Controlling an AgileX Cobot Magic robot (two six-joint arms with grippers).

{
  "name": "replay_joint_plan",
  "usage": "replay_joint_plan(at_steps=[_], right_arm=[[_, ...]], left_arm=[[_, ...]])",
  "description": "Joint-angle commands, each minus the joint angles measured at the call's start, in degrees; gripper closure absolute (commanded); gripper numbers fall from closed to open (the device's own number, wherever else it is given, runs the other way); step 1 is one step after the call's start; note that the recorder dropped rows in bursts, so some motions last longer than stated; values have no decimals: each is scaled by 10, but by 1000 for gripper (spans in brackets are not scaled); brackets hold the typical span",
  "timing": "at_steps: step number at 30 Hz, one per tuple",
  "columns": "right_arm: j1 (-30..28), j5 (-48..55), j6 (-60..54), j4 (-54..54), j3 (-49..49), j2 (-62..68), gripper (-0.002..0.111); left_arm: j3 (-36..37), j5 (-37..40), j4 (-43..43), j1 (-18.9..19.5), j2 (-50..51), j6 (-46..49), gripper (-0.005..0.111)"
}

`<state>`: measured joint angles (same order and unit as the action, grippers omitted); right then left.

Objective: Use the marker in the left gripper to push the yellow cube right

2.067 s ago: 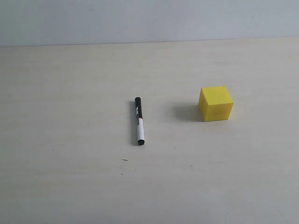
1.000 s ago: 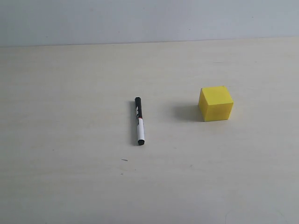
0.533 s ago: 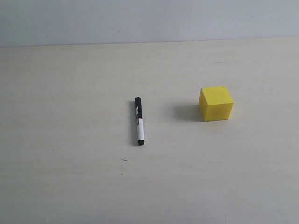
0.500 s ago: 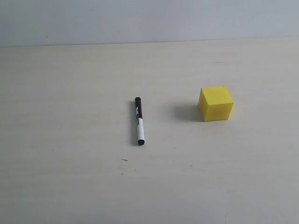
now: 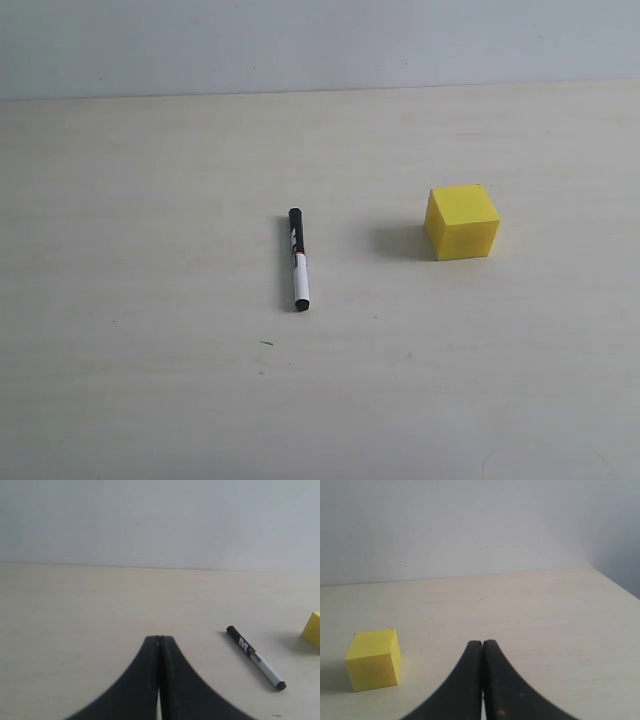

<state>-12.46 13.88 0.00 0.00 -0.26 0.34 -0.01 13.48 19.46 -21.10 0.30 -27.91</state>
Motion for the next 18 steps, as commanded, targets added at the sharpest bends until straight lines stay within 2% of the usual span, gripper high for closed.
replay_joint_plan(at_steps=[1,18], right_arm=[[-2,-4,0,0,3,-2,108],[-2,-4,0,0,3,-2,108]], left_arm=[[0,15,18,1,-3,47,107],[0,18,18,1,-3,55,107]])
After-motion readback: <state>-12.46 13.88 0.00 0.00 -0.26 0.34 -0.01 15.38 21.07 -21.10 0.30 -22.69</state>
